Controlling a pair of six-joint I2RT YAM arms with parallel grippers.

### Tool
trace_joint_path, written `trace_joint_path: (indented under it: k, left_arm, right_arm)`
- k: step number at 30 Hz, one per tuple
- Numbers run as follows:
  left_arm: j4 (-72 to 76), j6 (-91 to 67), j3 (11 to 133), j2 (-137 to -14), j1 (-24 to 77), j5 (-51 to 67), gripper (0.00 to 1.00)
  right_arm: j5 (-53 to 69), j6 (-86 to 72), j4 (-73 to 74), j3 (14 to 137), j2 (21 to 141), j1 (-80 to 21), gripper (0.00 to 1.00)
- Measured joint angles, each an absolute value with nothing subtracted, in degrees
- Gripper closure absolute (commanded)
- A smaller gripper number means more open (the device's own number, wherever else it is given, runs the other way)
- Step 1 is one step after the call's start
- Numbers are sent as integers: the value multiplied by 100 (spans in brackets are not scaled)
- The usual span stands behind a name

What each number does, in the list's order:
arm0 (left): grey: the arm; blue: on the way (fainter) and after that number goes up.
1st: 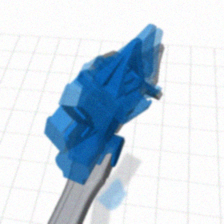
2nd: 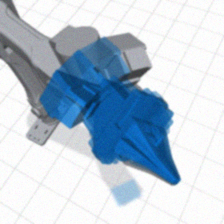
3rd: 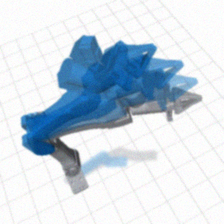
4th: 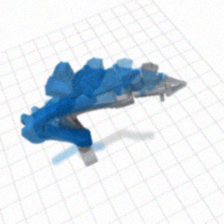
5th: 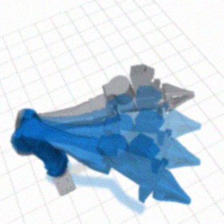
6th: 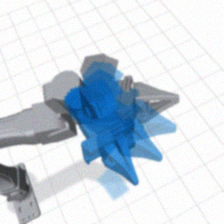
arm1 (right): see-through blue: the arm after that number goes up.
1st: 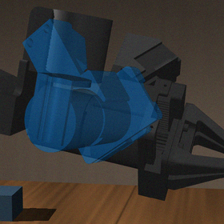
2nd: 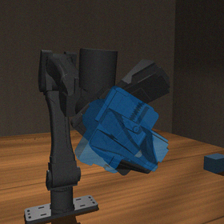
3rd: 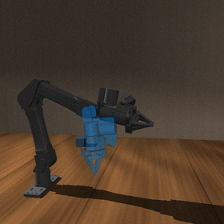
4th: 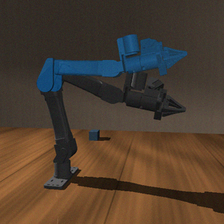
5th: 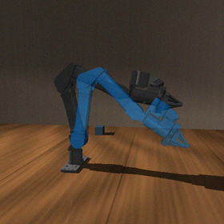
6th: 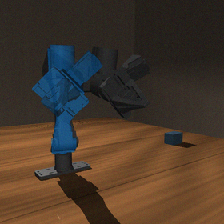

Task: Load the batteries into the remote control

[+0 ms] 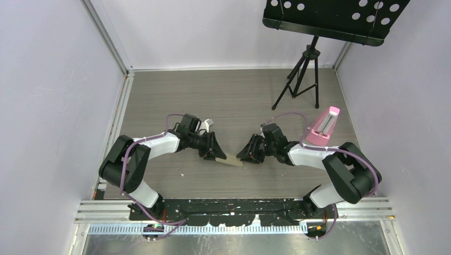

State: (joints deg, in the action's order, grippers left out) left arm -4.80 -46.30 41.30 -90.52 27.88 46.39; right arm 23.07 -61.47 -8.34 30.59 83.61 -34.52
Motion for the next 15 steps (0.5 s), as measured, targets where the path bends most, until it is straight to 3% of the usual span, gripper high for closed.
trace_joint_path:
  k: [8, 15]
  left_arm:
    - [-508, -4602, 4130, -9052, 2753, 4652, 100]
    - [-666, -4558, 4163, -8971, 2818, 4447, 100]
  right_arm:
    - [2735, -6676, -2233, 2526, 8525, -3323, 64]
    - [2462, -6499, -1776, 2613, 8311, -3395, 64]
